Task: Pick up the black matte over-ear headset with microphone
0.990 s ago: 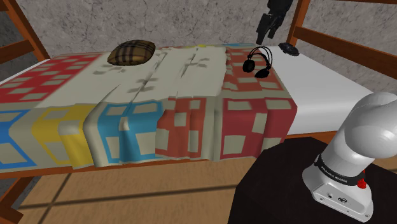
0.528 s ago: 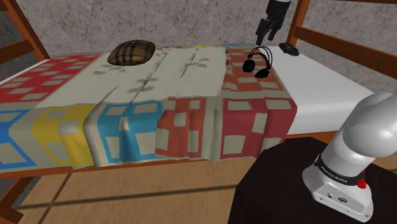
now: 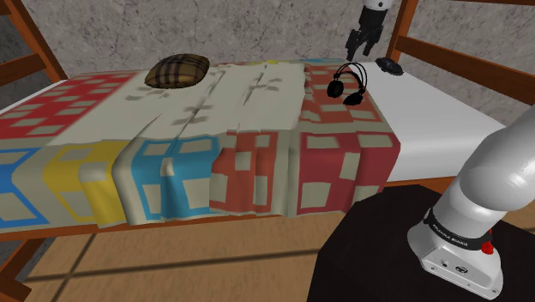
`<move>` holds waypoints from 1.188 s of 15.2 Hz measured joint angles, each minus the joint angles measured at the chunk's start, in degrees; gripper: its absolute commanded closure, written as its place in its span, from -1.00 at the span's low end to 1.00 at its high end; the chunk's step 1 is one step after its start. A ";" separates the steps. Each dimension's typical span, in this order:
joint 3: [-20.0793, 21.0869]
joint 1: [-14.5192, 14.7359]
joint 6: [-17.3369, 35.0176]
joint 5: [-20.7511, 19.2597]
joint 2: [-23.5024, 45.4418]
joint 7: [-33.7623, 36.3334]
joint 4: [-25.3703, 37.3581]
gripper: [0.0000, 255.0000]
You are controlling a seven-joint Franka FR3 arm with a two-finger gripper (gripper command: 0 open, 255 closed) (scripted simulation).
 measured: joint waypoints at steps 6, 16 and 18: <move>-4.23 -2.00 2.21 3.68 9.44 -3.56 6.16 -1.00; -4.58 -2.20 7.58 4.37 10.86 -4.10 2.08 1.00; -4.57 -2.19 7.64 4.38 10.85 -4.10 2.02 1.00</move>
